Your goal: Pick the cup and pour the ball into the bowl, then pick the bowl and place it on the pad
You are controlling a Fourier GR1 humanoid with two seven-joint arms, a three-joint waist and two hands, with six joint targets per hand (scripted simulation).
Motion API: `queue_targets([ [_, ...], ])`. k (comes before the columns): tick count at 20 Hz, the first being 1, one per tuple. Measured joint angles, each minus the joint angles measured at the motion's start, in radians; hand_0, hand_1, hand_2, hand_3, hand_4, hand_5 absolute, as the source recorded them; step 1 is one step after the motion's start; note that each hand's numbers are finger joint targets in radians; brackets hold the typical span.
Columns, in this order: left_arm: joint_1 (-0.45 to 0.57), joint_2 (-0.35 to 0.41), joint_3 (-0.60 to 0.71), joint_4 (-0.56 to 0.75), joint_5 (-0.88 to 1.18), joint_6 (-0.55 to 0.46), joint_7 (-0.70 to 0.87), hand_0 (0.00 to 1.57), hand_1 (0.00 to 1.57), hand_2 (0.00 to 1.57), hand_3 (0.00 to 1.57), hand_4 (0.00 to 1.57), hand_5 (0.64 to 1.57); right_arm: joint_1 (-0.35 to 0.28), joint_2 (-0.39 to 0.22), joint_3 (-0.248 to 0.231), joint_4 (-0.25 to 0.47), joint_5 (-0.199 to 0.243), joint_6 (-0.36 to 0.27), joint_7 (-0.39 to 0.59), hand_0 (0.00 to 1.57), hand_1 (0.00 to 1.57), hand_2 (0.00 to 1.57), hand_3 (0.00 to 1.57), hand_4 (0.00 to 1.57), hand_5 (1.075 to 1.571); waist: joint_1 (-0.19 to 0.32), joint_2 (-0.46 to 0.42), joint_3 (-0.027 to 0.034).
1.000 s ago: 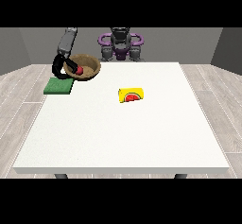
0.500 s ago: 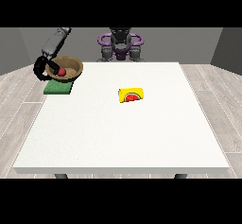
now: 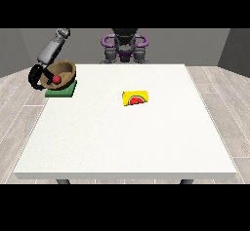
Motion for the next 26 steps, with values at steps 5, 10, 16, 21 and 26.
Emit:
queue_targets([
  [5, 0.006, 0.011, 0.016, -0.036, 0.034, -0.001, 0.027, 0.00, 0.00, 0.00, 0.00, 0.00, 1.529, -0.014, -0.070, -0.030, 0.061, -0.008, 0.047, -0.044, 1.57, 1.57, 1.57, 0.71, 1.26, 1.559, 0.005, 0.022, -0.0002],
  [10, 0.039, -0.005, 0.003, 0.000, 0.026, -0.015, 0.011, 0.00, 0.00, 0.00, 0.00, 0.00, 1.533, -0.034, -0.096, -0.014, 0.057, 0.000, 0.073, 0.020, 1.57, 1.57, 1.57, 1.20, 1.24, 1.570, 0.003, -0.040, -0.0020],
  [16, 0.063, -0.025, -0.013, 0.028, 0.013, -0.022, -0.023, 0.00, 0.00, 0.00, 0.00, 0.00, 1.525, -0.045, -0.057, 0.019, 0.043, 0.025, 0.045, 0.058, 1.57, 1.57, 1.57, 1.30, 1.18, 1.569, 0.011, -0.071, -0.0026],
  [21, 0.072, -0.016, -0.003, 0.013, 0.027, -0.022, -0.020, 0.00, 0.00, 0.00, 0.00, 0.00, 1.528, -0.012, -0.020, 0.001, 0.084, 0.006, 0.050, 0.016, 1.57, 1.57, 1.57, 1.26, 1.06, 1.569, 0.011, -0.058, -0.0014],
  [26, 0.069, 0.007, 0.011, -0.013, 0.046, -0.015, 0.005, 0.00, 0.00, 0.00, 0.00, 0.00, 1.517, -0.009, -0.044, -0.059, 0.149, -0.036, 0.025, 0.039, 1.21, 1.21, 1.26, 1.23, 0.00, 1.562, 0.016, -0.039, -0.0004],
])
